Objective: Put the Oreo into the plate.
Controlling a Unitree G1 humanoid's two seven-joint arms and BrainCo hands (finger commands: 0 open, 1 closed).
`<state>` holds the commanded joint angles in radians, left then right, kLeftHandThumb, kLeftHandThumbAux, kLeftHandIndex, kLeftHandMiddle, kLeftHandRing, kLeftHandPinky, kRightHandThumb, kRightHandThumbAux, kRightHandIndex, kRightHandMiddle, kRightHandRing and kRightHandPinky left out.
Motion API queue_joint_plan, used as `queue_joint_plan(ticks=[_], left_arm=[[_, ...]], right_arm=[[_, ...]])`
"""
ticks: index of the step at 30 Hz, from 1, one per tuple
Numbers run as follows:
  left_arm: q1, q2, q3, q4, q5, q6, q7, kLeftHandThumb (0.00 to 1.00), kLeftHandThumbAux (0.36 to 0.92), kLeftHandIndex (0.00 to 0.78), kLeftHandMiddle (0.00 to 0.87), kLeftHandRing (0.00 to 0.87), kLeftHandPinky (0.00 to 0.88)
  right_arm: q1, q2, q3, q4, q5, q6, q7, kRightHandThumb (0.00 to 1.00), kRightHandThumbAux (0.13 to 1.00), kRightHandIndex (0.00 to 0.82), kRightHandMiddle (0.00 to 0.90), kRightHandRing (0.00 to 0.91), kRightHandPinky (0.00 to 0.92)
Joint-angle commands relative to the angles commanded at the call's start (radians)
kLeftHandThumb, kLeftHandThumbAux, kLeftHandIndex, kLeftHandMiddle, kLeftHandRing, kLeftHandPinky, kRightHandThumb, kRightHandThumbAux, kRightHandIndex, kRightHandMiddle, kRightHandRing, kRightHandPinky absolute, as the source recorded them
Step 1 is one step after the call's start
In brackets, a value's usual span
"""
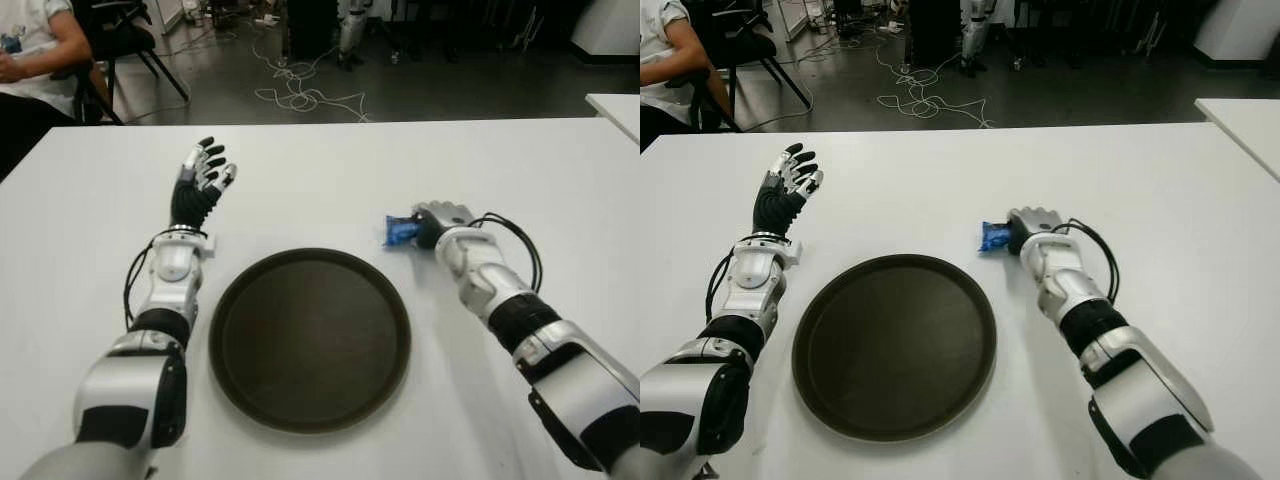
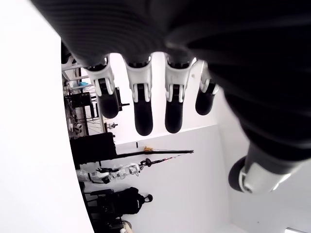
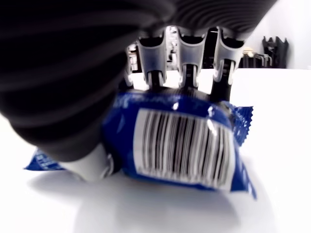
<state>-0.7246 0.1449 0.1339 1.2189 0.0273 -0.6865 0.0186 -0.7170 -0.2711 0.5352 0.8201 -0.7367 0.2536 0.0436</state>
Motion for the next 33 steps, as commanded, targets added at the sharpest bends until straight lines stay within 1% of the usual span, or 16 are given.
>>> queue_joint_plan(ticks=[9,17,23,28,33], left_arm=[[0.0,-0.002,0.003,0.0,-0.002,0.006,0.004,0.088,0.604,0.109,0.178,0.147,0.12],[0.002,-0.001,0.001,0.0,0.001,0.007,0.008,0.105,0.588,0.104,0.173,0.14,0.112],[0.001,-0.001,-0.001,0.0,0.001,0.008,0.006,0.098,0.607,0.107,0.174,0.136,0.105],[0.0,0.001,-0.003,0.001,0.003,0.01,0.005,0.087,0.6,0.104,0.171,0.132,0.106],[0.0,0.001,-0.002,0.001,0.004,0.005,0.006,0.09,0.593,0.117,0.187,0.149,0.116]], right_arm=[[0.002,-0.006,-0.021,-0.001,0.021,-0.015,-0.009,0.688,0.732,0.427,0.679,0.68,0.665],[0.001,-0.011,-0.036,0.006,0.03,-0.034,-0.011,0.687,0.732,0.427,0.68,0.683,0.657],[-0.002,-0.013,-0.042,0.015,0.03,-0.042,-0.012,0.687,0.732,0.427,0.683,0.686,0.662],[0.0,-0.014,-0.049,0.006,0.033,-0.041,-0.014,0.686,0.732,0.428,0.694,0.696,0.675],[0.007,-0.02,-0.086,-0.033,0.051,-0.032,-0.043,0.687,0.731,0.43,0.706,0.705,0.686]])
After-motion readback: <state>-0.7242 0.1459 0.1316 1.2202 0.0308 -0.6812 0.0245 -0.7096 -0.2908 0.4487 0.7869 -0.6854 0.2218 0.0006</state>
